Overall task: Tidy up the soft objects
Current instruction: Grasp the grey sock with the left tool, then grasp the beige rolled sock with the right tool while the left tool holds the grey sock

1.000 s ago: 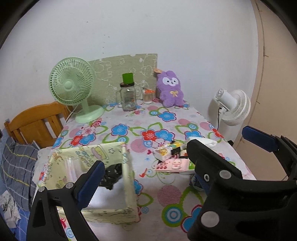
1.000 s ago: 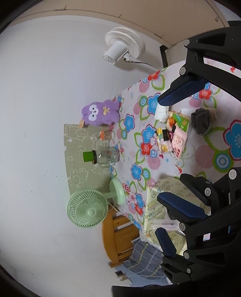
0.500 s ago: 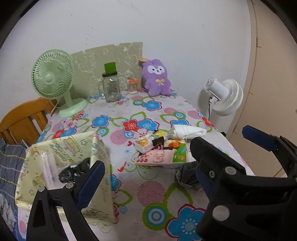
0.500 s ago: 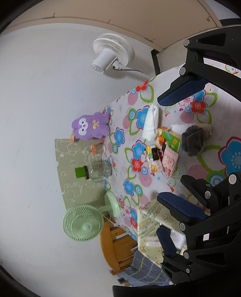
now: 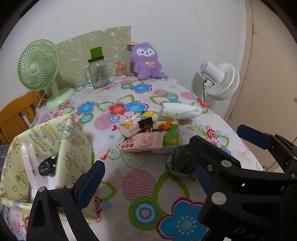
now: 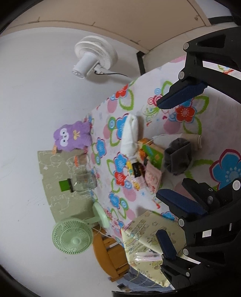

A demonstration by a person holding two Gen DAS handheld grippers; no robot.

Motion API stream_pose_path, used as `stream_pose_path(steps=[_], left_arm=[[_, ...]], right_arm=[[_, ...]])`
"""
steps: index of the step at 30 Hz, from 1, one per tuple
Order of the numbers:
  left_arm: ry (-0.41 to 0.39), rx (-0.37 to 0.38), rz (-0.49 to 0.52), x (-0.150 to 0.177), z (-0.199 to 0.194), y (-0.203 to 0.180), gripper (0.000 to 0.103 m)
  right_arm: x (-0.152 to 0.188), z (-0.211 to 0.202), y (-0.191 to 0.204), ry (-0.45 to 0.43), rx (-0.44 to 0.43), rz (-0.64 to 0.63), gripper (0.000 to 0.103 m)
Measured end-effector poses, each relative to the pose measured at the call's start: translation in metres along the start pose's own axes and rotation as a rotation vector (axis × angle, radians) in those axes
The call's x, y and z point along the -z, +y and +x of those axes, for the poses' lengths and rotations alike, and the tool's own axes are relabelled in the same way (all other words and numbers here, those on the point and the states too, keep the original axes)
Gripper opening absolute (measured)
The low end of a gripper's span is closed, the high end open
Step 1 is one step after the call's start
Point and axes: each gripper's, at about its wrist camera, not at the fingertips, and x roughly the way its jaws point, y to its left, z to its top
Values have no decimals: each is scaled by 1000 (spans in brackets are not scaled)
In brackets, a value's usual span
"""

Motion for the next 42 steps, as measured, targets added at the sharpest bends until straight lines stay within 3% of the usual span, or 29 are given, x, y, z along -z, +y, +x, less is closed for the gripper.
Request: stream_pose_path(steps=[15,21,26,32,42], left_arm=[[44,42,81,-8,33,-34,99],[72,53,90,-9,47,-41,89],[86,68,95,-10,55,-46,88],[131,98,103,-8,64,-49,64],[127,111,87,-7,55,-39,57]], right_arm=[[9,20,-38,57,56,81,80],[11,28,-49,81,68,103,80],[13,32,-56,96,76,116,79],[15,35,-60,110,76,120,80],[14,39,-52,119,62,111,80]])
